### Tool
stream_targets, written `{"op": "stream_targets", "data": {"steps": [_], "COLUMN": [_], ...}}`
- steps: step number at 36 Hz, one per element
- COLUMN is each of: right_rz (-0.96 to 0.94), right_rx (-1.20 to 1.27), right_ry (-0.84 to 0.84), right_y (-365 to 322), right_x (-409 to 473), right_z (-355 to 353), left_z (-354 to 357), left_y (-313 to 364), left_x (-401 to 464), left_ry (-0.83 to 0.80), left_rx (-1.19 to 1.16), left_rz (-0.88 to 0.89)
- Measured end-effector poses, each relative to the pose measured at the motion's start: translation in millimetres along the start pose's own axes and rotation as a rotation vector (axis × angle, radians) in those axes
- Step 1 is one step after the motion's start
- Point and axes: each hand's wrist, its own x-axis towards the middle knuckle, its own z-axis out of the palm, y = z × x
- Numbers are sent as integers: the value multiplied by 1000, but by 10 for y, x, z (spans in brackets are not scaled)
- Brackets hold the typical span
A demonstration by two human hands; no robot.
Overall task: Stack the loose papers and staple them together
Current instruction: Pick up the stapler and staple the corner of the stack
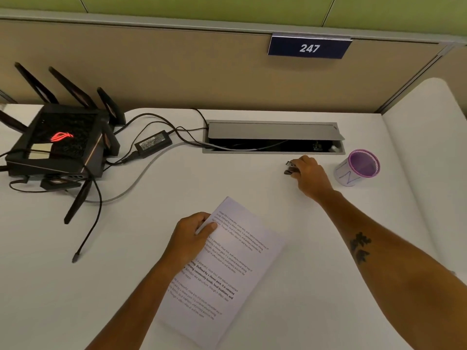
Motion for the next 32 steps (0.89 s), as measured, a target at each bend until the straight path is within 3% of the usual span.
{"op": "stream_targets", "data": {"steps": [6, 10, 17, 21, 32], "right_rz": [132, 308, 264, 157, -130], "right_rx": [503, 936, 1419, 1330, 650], "right_ry": [-32, -171, -452, -509, -460], "right_y": [-356, -648, -1001, -1191, -1623], "right_x": [-323, -651, -1134, -1337, -1656], "right_z": [-82, -298, -623, -785, -988], "left_z": [-55, -83, -140, -182, -283], "left_y": [60, 104, 132, 136, 97], "left_x": [-74, -155, -340, -483, -878], "left_ry": [-54, -74, -81, -77, -88], "left_rx": [-6, -18, 78, 111, 171], "left_rz": [-17, -10, 23, 66, 180]}}
